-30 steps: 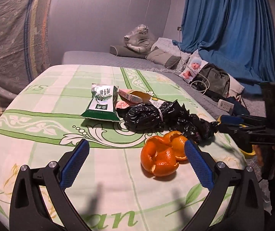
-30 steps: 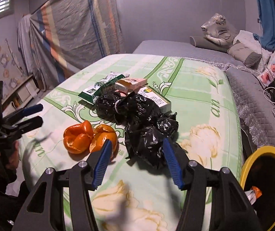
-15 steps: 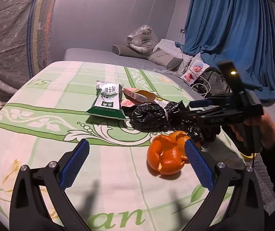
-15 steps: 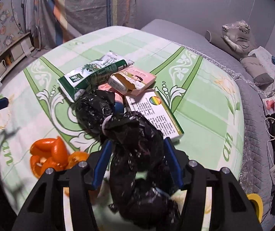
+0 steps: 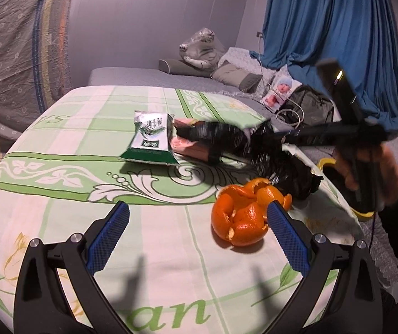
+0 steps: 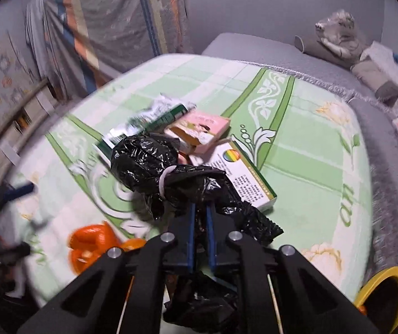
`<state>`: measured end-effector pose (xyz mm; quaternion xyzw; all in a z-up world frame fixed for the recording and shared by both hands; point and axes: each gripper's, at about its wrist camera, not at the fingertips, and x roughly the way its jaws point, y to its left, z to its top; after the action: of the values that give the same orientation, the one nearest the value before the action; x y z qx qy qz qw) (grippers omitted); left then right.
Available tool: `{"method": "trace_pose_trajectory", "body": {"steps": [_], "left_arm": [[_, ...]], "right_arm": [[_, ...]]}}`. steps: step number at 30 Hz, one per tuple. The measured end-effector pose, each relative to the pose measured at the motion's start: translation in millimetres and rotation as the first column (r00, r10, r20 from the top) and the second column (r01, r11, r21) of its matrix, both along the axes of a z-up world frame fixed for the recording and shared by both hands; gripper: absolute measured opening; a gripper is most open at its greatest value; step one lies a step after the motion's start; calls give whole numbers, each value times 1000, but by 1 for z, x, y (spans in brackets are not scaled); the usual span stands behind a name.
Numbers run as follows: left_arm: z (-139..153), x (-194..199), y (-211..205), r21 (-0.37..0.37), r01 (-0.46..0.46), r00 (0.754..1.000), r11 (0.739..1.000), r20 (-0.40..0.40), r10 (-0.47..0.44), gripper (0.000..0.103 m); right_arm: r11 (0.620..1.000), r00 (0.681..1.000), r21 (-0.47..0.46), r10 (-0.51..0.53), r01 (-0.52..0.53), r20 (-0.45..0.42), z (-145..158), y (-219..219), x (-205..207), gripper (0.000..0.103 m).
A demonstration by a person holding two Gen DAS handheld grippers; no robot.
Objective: Collect trash
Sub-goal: 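Lift the black plastic bag off the table with the right gripper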
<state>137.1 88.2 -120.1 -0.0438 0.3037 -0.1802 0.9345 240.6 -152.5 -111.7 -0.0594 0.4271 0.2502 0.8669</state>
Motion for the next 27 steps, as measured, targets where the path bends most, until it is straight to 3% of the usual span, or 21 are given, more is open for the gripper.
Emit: {"method": "trace_pose_trajectory", "body": {"steps": [5, 7, 15, 20, 24, 27], "left_arm": [[-6, 3, -10, 21, 22, 999, 1000, -39, -21, 95], [-8, 3, -12, 20, 30, 998, 999, -51, -29, 95], [-10, 4, -26, 53, 66, 995, 996, -76, -62, 95], [-10, 5, -31, 44, 78, 994, 996, -81, -74, 95], [-11, 2, -29, 29, 77, 994, 997, -82, -75, 95], [-11, 2, -25, 25, 71, 994, 997, -81, -69, 95]], "right_arm": [[973, 996, 226, -27, 47, -90, 20, -36, 0, 7], [964, 990, 256, -35, 69, -137, 19, -44, -1, 7], [977, 976, 161, -107, 138, -191, -2, -68, -20, 8], [990, 983, 48, -122, 129, -138, -4, -63, -29, 17], [993, 991, -57, -106, 101, -76, 0, -50, -26, 47], [988, 995, -144, -71, 62, -63, -1, -34, -17, 48]]}}
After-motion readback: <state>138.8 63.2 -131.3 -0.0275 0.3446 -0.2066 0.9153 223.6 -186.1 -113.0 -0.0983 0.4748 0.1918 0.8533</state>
